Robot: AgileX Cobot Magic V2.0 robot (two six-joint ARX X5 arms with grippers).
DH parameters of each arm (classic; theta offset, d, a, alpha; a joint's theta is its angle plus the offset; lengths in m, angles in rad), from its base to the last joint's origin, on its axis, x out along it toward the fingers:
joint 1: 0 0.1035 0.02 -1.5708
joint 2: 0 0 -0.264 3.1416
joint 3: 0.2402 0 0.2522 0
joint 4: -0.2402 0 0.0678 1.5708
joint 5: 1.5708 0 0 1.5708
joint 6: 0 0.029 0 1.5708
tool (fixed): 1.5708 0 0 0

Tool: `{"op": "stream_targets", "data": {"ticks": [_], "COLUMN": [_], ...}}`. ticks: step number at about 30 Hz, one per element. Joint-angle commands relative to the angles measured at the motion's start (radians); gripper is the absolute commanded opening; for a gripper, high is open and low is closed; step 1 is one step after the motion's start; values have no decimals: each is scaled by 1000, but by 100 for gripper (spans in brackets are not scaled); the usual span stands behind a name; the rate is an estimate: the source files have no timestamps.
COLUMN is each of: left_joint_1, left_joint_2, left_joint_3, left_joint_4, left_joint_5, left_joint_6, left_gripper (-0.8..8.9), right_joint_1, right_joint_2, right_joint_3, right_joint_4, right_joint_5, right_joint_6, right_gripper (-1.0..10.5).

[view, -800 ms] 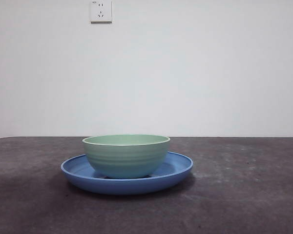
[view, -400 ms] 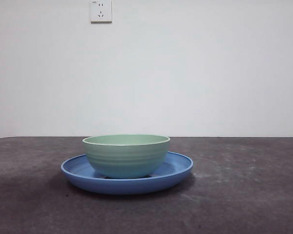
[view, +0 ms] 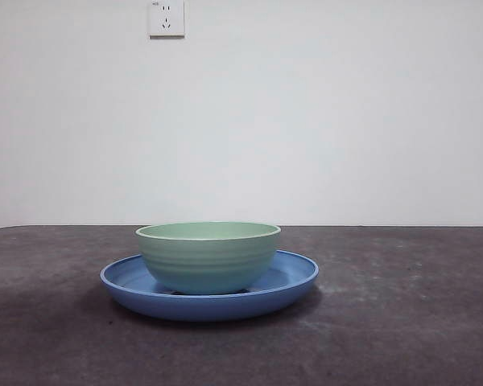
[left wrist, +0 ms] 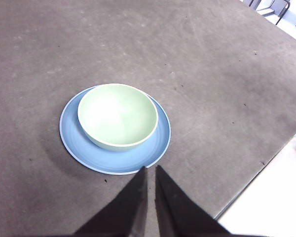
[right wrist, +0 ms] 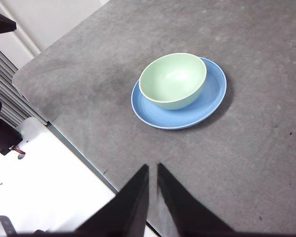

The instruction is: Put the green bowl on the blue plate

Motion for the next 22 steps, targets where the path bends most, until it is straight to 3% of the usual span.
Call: {"op": "stream_targets", "data": {"ticks": [1,8,14,19,22], "left_joint_1": [-5,76,323,463,507], "left_joint_2": [1,-10,-43,-141,-234], "left_joint_3": [8,5,-98,-346,-500], "left_joint_4": [10,12,48,270,428], "left_joint_5": [2,2,1,-12,-37], "left_joint_6": [-2,-2,46,186,216], "left_gripper": [24,24,24,24,24], "right_joint_1": [7,8,8,7,7], "right_joint_2": [-1,-1,-1,-1,-1], "right_joint_3": [6,6,6,6,6], "right_joint_4": [10,10,10,10,10], "right_joint_5": [0,-1,-1,0,-1], "right_joint_6": [6,6,6,6,6], "right_gripper": [25,25,25,25,25]}}
